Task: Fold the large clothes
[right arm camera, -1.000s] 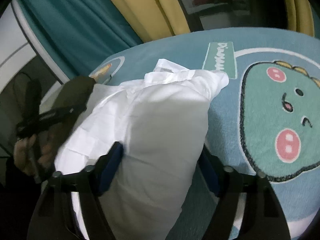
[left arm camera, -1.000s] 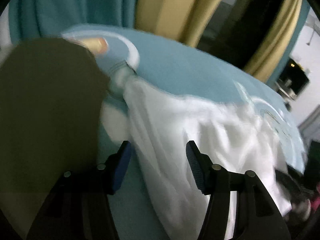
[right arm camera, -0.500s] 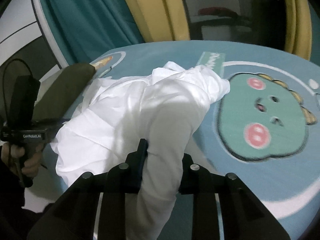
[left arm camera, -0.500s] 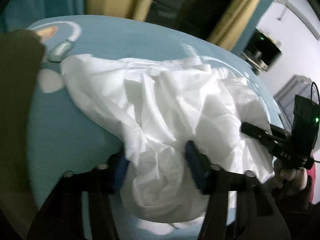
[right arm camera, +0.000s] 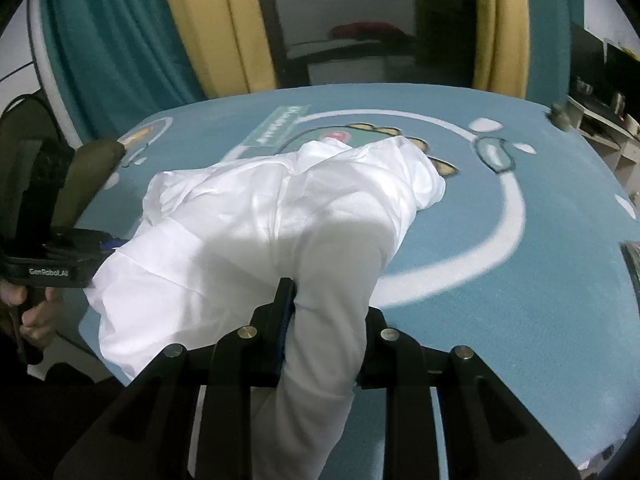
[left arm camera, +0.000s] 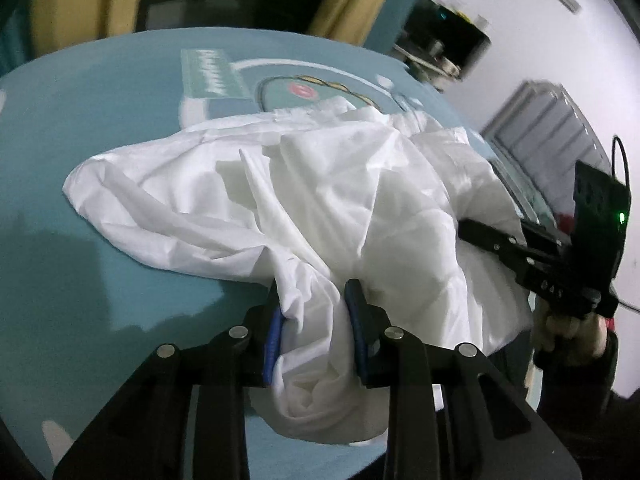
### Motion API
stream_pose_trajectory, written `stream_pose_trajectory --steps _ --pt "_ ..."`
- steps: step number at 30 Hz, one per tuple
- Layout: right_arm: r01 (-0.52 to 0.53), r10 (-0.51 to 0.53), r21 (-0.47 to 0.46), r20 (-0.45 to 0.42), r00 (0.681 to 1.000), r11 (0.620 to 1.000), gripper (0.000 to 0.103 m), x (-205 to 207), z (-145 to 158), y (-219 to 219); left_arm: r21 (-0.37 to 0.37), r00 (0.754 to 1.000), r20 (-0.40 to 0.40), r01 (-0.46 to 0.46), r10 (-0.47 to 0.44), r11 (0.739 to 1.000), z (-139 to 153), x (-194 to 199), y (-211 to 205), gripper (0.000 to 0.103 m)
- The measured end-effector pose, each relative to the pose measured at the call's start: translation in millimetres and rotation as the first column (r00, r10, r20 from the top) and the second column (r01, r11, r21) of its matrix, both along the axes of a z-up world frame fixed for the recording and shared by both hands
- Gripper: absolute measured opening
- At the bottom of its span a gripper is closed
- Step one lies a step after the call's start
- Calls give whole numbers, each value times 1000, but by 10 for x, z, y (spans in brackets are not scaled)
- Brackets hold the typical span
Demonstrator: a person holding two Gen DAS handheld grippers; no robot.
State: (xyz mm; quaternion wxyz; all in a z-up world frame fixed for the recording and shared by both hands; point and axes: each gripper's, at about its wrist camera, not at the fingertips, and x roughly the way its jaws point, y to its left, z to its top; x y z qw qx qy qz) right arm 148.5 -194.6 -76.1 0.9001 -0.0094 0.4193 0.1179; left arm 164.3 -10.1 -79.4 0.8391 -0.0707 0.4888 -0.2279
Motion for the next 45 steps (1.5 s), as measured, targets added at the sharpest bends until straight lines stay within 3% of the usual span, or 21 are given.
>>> stream_pose_trajectory --steps 2,4,7,12,16,18,22,24,26,29,33,37,45 --pt "-3 3 4 -9 1000 1000 29 -13 -29 -46 9 1000 -1 10 -10 1000 -1 -36 -15 33" --pt "6 -6 14 -5 1000 1000 37 -4 -51 -66 3 1000 -18 -1 1 1000 -11 -37 72 42" --pt "16 -15 41 -8 1000 999 51 18 -56 -118 13 997 11 -76 76 997 79 -131 286 60" --pt "15 -17 102 20 1000 995 66 -5 88 -270 -23 968 69 -241 243 970 200 -226 725 74" --pt "29 -35 137 38 999 990 69 -23 225 -400 -72 946 -14 -325 324 943 -14 33 871 77" --pt "16 -23 160 46 999 987 69 -22 268 -461 -122 937 -14 -348 349 930 -43 103 859 81" --pt "17 -23 165 39 999 986 69 32 176 -488 -310 978 -109 -206 180 928 -123 381 572 82" --pt "10 -11 140 2 1000 990 64 112 49 -447 -343 987 -127 -136 98 929 -175 485 377 82" --pt "-9 12 110 -27 1000 994 58 196 -87 -332 -326 991 -115 -98 64 940 -178 567 179 85" --pt "-24 27 103 -29 999 994 56 271 -156 -200 -301 993 -110 -2 -32 954 -151 639 -113 89" --pt "-44 46 88 -26 999 995 56 331 -126 -98 -85 995 -51 81 -85 993 -131 624 -399 89" --pt "-30 37 173 -38 999 984 57 309 -94 -280 21 996 -38 76 -75 997 -105 562 -416 89" --pt "-41 63 267 -75 995 963 70 337 -134 -334 -6 999 -35 29 -30 1000 -121 666 -248 66"
